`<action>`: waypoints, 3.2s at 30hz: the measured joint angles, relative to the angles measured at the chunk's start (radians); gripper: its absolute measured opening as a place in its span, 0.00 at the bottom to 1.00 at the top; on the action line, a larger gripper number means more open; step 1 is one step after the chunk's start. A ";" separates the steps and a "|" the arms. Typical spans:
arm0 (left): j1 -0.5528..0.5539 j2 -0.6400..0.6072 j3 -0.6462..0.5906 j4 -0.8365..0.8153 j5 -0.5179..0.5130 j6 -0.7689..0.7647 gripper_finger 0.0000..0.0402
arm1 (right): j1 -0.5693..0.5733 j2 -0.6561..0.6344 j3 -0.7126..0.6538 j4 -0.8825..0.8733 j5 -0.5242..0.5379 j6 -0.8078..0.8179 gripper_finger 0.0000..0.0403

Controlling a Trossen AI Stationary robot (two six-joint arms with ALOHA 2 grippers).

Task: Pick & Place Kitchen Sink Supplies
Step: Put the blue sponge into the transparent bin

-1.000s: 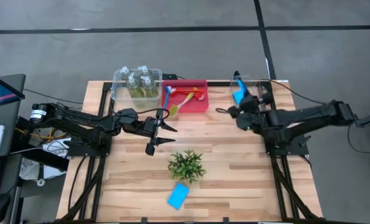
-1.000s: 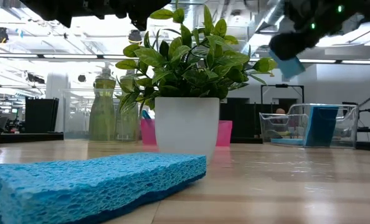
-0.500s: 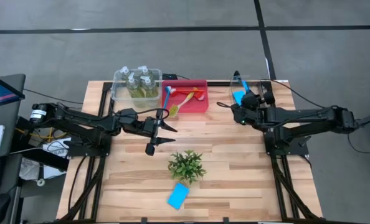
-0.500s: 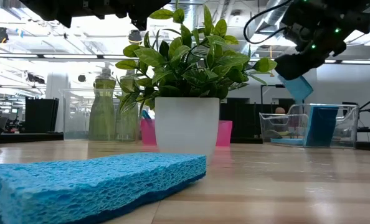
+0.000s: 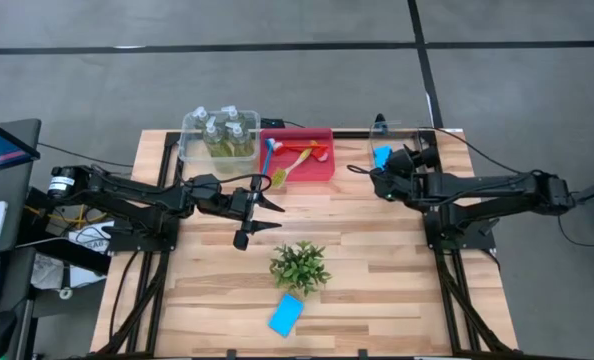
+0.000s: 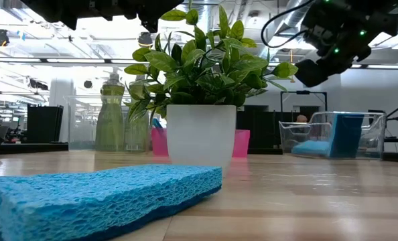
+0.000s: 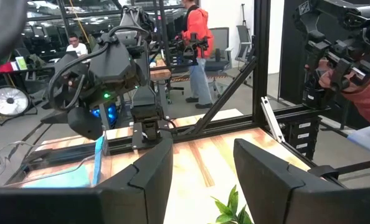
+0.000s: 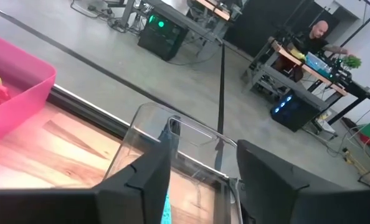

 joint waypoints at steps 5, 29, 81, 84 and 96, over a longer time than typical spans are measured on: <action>0.000 0.000 0.000 0.000 0.000 0.000 0.43 | 0.000 0.000 0.000 0.000 0.000 0.000 0.49; 0.000 0.000 0.000 0.000 0.000 0.000 0.43 | 0.292 0.000 0.002 0.702 -0.439 -0.734 0.45; -0.049 -0.008 0.000 -0.050 -0.044 0.145 0.43 | 0.667 0.362 0.081 0.983 -0.970 -1.145 0.40; -0.125 -0.019 -0.002 -0.100 -0.156 0.188 0.43 | 0.688 0.359 0.088 0.970 -0.904 -1.145 0.39; -0.510 -0.031 -0.002 -0.245 -0.534 -0.089 0.43 | 0.744 0.354 0.088 0.965 -0.698 -1.145 0.39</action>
